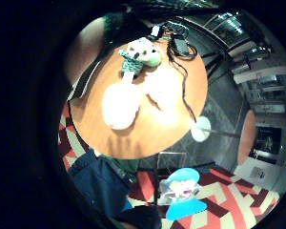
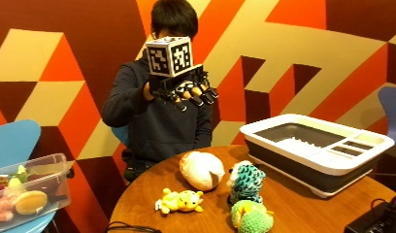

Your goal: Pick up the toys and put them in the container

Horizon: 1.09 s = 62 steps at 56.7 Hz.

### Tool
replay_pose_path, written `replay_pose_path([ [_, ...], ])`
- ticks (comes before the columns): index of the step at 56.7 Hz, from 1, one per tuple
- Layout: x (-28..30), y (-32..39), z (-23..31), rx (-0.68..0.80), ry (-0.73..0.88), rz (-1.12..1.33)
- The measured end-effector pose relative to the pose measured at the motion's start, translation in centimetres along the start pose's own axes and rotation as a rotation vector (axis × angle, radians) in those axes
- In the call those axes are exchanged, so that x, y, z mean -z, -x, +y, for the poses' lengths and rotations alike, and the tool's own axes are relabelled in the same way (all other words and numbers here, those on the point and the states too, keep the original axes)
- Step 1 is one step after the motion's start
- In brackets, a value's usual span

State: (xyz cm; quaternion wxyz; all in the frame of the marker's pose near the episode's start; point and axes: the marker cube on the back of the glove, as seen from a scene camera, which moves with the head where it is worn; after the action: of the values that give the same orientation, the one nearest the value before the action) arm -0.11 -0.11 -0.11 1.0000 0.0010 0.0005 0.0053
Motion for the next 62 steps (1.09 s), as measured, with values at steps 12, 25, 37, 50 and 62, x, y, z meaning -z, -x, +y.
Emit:
replay_pose_path([
  [12, 0.1, 0.8, -0.1, 0.000, 0.022, 0.032],
  [25, -3.3, 0.2, -1.3, -0.009, 0.078, 0.075],
  [37, -12.2, -1.4, -3.7, -0.017, 0.257, 0.090],
  [50, -18.9, -2.3, -4.1, -0.037, 0.283, 0.155],
  [62, -18.9, -2.1, -5.7, 0.066, 0.072, 0.088],
])
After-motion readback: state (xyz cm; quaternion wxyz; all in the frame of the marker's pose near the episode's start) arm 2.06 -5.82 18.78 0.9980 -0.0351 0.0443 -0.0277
